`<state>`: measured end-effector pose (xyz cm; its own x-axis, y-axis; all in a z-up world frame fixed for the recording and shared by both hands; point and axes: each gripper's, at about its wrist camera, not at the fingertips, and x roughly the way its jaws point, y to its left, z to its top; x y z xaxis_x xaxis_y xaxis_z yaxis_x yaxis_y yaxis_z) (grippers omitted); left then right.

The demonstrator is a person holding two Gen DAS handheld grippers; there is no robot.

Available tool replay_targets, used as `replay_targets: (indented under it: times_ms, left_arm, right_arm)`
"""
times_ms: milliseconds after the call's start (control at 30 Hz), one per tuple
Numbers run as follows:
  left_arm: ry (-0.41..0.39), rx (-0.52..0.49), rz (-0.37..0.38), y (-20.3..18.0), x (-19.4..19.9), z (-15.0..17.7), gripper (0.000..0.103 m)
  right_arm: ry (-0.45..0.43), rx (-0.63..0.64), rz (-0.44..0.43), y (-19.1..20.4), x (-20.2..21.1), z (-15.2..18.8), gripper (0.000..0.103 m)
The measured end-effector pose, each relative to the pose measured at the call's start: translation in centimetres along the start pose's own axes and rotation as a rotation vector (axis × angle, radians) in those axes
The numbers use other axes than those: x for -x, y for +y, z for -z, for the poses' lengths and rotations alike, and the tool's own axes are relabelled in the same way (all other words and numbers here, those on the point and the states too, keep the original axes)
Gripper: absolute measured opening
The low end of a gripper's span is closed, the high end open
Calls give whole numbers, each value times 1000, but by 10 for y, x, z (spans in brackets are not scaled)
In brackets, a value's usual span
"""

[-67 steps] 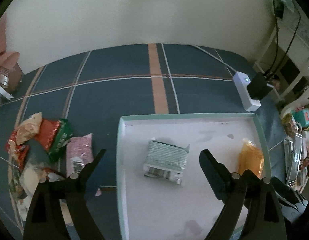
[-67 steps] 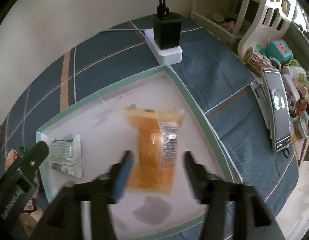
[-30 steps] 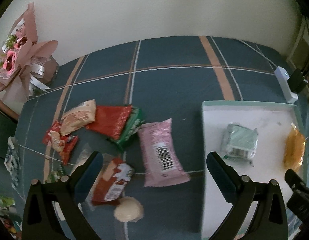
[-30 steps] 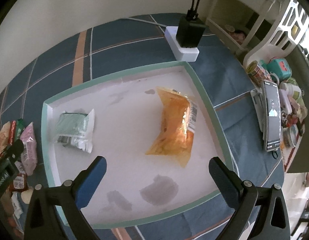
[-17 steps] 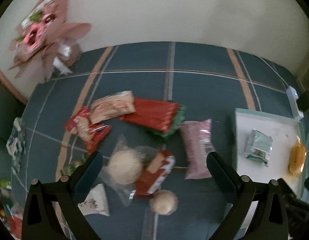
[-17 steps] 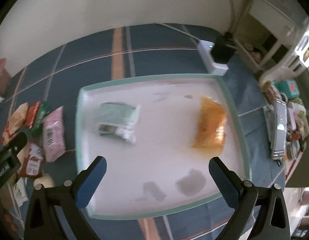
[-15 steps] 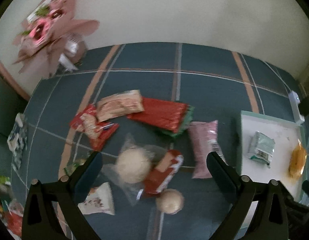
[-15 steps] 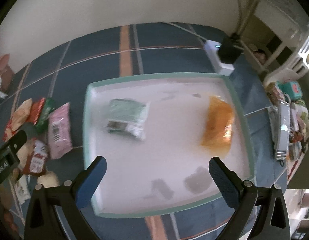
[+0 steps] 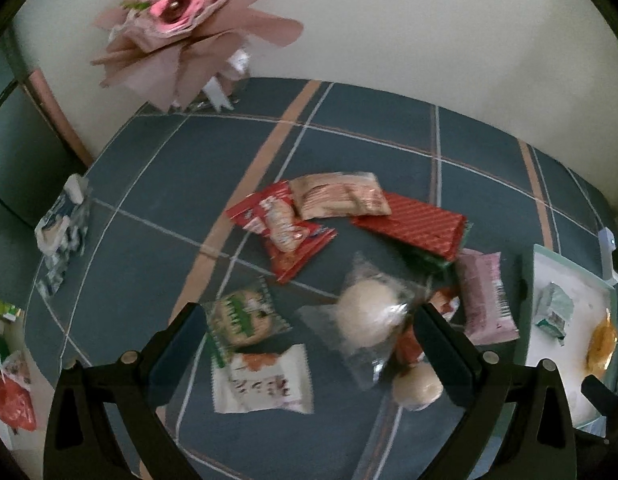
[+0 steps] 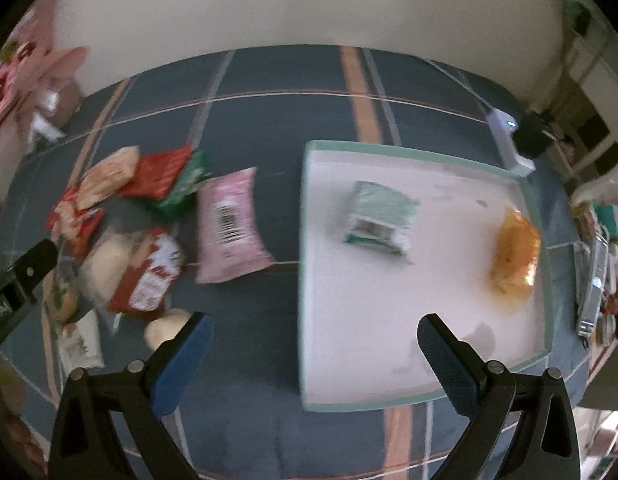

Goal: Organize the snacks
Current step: 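Move both tools back toward the snack pile, then grasp the round cream bun with right tool while left tool grasps white pastry pack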

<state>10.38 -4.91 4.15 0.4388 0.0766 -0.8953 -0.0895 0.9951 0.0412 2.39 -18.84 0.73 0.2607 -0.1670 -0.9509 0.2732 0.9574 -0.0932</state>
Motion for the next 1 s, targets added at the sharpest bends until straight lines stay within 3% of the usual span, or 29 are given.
replay_targets:
  times_ms: [300, 533, 767, 1000]
  left_arm:
    - [68, 67, -29, 33, -20, 16, 103]
    - [178, 107, -16, 42, -56, 28, 103]
    - [285, 165, 3, 48, -91, 40, 103]
    - [337, 214, 24, 51, -109, 47, 103]
  right_arm:
    - [54, 90, -45, 49, -17, 14, 103]
    - [143, 129, -40, 68, -52, 22, 103]
    - [168, 162, -41, 84, -71, 27, 103]
    - [164, 217, -18, 104, -83, 35, 103]
